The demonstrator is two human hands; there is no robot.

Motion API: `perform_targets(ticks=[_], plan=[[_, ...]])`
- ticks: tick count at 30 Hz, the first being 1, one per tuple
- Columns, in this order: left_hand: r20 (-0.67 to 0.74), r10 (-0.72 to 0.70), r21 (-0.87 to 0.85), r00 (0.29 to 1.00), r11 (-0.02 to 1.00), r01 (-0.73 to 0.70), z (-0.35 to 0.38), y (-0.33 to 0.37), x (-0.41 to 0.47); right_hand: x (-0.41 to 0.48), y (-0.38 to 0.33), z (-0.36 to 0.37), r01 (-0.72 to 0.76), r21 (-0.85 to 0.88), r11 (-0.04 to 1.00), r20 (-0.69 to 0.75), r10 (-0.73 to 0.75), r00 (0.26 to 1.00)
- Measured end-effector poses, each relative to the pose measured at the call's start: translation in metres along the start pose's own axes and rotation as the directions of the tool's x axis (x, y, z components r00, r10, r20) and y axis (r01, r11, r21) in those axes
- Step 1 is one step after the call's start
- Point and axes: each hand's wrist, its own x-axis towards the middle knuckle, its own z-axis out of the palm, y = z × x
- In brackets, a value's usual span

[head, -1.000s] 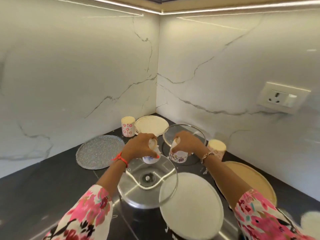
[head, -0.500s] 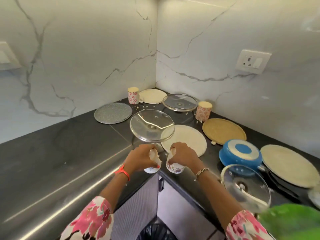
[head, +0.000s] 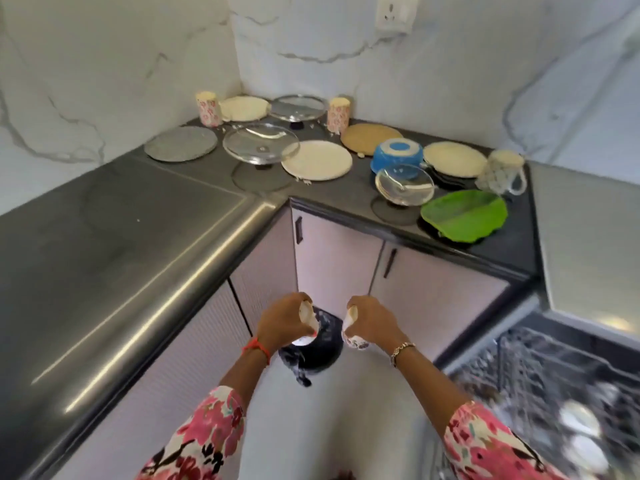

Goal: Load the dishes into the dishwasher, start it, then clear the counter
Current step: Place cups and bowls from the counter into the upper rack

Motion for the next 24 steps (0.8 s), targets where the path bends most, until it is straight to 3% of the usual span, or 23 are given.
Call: perform_targets(ticks=[12,24], plan=[[0.079,0.012,0.061,0.997,0.998,-0.017,0.14,0.038,-0.115,-0.195,0.155,0.062,-0.302,0.135,0.944,-0.071,0.314,0.947],[0.261,0.071,0.074,0.963,0.993,-0.093,0.285,0.156,-0.242,-0.367,0.31,0.071,-0.361,0.168,0.917,-0.053,0.374,0.926]])
